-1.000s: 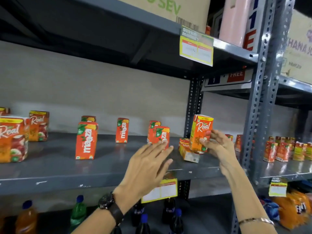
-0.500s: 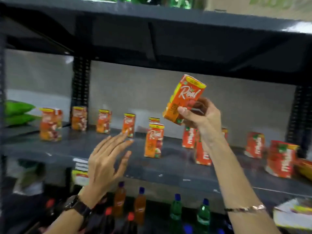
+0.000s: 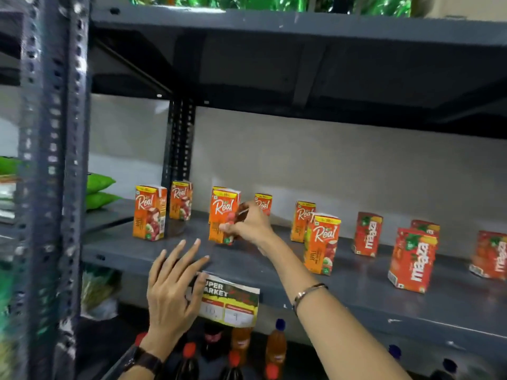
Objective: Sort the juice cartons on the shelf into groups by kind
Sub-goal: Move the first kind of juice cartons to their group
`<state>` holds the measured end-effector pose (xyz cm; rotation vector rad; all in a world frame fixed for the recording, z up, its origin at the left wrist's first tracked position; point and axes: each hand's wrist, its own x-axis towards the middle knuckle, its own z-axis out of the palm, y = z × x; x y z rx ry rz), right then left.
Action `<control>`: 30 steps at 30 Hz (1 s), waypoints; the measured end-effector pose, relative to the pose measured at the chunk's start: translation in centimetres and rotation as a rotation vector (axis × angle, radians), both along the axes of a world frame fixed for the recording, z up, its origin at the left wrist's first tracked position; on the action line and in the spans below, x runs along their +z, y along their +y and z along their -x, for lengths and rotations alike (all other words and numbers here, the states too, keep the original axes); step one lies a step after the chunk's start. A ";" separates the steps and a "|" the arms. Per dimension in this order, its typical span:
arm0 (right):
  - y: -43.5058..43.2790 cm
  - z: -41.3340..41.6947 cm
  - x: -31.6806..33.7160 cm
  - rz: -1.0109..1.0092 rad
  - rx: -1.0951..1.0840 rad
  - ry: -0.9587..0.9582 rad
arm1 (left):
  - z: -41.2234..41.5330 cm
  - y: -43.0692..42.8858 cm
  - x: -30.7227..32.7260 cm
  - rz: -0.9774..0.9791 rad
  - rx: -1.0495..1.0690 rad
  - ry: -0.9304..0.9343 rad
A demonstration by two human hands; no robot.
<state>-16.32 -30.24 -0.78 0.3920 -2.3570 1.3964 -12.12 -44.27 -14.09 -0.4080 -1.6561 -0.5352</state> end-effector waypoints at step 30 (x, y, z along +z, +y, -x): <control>36.3 -22.8 3.2 0.093 -0.582 0.744 | -13.9 36.0 6.8 -0.011 -0.803 0.001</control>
